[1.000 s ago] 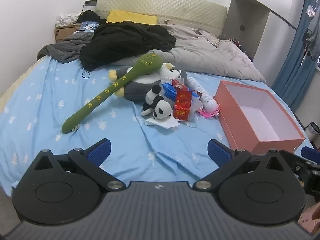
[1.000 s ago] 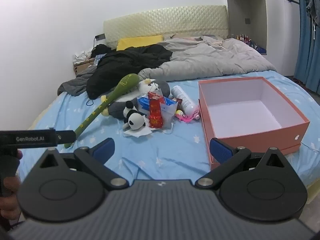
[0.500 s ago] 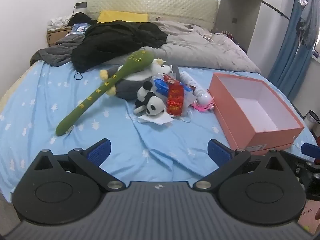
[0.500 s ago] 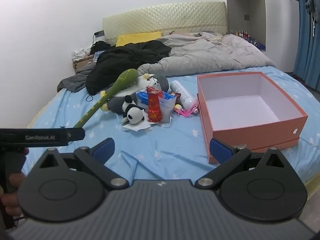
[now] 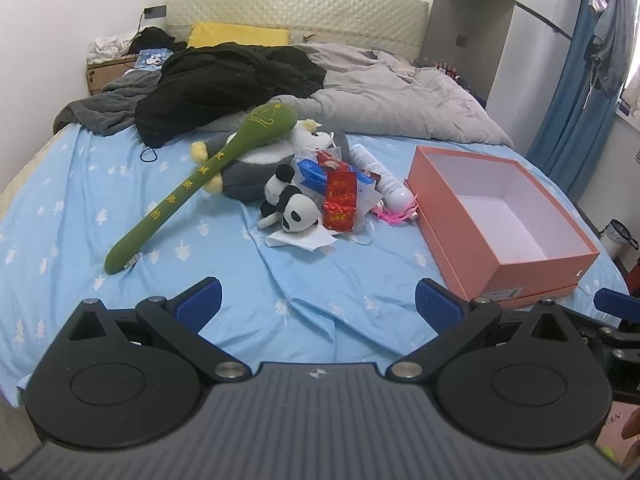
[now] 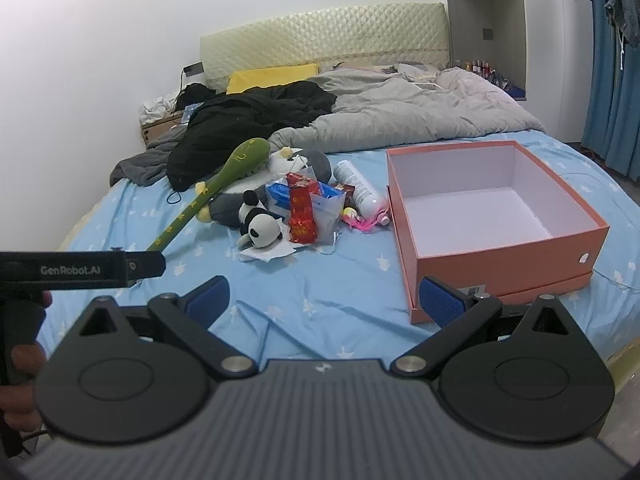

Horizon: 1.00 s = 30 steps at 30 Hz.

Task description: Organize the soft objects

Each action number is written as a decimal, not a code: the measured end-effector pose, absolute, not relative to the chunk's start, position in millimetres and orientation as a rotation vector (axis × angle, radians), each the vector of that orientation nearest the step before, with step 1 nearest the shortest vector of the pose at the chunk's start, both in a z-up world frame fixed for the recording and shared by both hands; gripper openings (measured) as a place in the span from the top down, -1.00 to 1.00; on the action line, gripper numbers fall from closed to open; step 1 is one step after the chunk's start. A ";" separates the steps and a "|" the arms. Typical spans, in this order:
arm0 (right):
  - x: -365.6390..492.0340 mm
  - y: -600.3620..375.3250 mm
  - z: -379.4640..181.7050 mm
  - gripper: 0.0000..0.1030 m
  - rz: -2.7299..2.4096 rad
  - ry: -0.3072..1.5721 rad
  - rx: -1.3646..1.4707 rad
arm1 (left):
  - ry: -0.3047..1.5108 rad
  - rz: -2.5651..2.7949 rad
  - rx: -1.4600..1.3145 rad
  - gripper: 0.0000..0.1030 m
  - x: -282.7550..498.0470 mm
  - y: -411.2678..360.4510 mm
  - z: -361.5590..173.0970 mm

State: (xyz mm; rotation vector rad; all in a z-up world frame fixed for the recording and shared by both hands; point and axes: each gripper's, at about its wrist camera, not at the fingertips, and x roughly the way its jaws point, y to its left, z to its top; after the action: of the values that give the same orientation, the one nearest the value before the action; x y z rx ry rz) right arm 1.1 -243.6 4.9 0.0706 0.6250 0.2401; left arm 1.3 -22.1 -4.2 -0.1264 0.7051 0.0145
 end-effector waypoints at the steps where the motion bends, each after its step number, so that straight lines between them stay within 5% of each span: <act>1: 3.1 -241.5 4.5 -1.00 0.241 0.625 0.068 | 0.705 0.012 -0.126 -1.00 1.4 -22.1 -4.1; 30: 7.8 -229.4 -6.8 -1.00 0.256 0.636 0.058 | 0.697 0.043 -0.119 -1.00 -5.7 -12.4 -11.1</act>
State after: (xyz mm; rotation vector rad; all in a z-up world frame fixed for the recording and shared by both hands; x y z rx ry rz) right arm 7.8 -229.4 -6.8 0.0578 0.6357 0.2560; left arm -5.7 -12.4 -11.1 -0.1188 0.6970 0.0435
